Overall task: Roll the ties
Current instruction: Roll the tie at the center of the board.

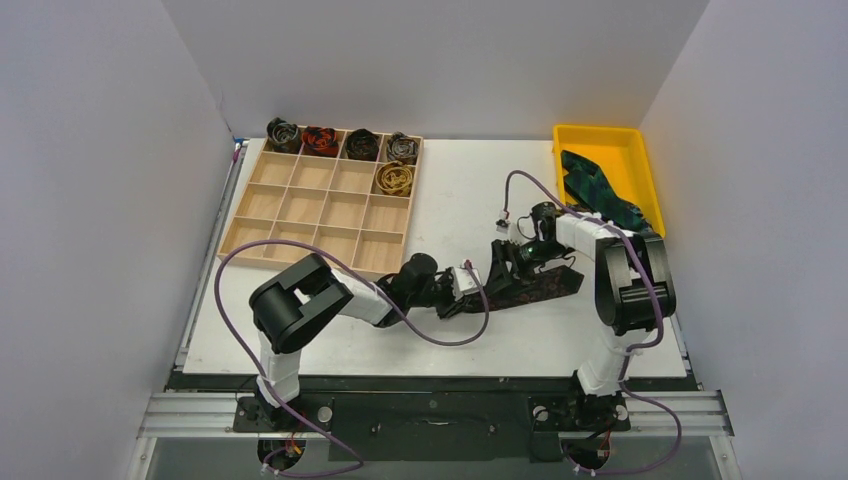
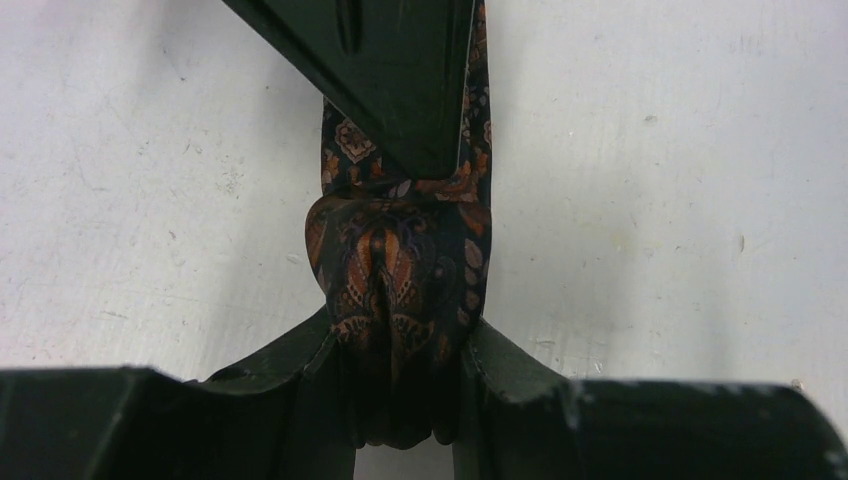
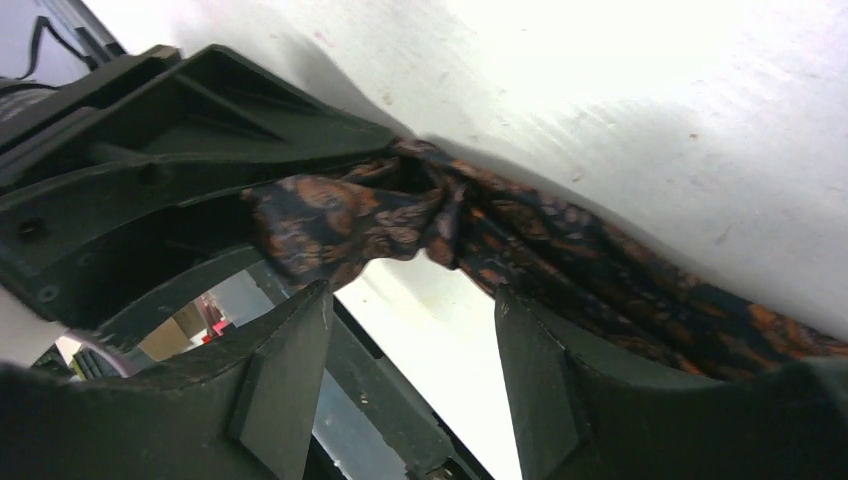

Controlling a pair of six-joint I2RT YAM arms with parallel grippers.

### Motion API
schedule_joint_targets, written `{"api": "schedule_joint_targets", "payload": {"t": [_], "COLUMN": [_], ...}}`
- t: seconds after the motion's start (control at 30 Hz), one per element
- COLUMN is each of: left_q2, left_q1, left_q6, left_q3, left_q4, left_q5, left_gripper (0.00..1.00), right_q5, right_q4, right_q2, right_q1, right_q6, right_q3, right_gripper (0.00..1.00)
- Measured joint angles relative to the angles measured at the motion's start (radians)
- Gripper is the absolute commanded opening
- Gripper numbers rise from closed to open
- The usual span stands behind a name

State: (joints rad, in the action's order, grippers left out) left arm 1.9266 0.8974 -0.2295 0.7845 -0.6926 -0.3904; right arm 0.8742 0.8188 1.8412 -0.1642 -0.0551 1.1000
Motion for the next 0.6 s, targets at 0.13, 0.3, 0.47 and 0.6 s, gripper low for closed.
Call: {"api": "schedule_joint_targets", "payload": {"t": [0.13,0.3,0.47,0.6], "left_q2": [-0.001,-0.001,0.001,0.002], "left_q1": [-0.004,-0.004,-0.003,-0.003], "left_q6": [-0.002,0.005,0.006,0.006], "left_q3": [0.051,0.082,0.097,0.103], "left_q4": [0.1,0.16,0.185,0.196], "left_q5": [-0.012,-0.015,-0.017,-0.017], "left_gripper": [0.19,0.2,0.2,0.26], "right_q5": [0.034,0.042,0.042,0.067], "right_q4": [0.016,0.024,0.016,0.02], "right_q2": [-0.031,-0.026,0.027,0.049], "right_q1": [-0.012,-0.053,-0.052,-0.049], "right_q6": [-0.001,-0.003,0.003,0.013], "right_q3": [0.011,0.016,0.043,0.045], "right_gripper": [0.57,0.52,0.22,0.0]}}
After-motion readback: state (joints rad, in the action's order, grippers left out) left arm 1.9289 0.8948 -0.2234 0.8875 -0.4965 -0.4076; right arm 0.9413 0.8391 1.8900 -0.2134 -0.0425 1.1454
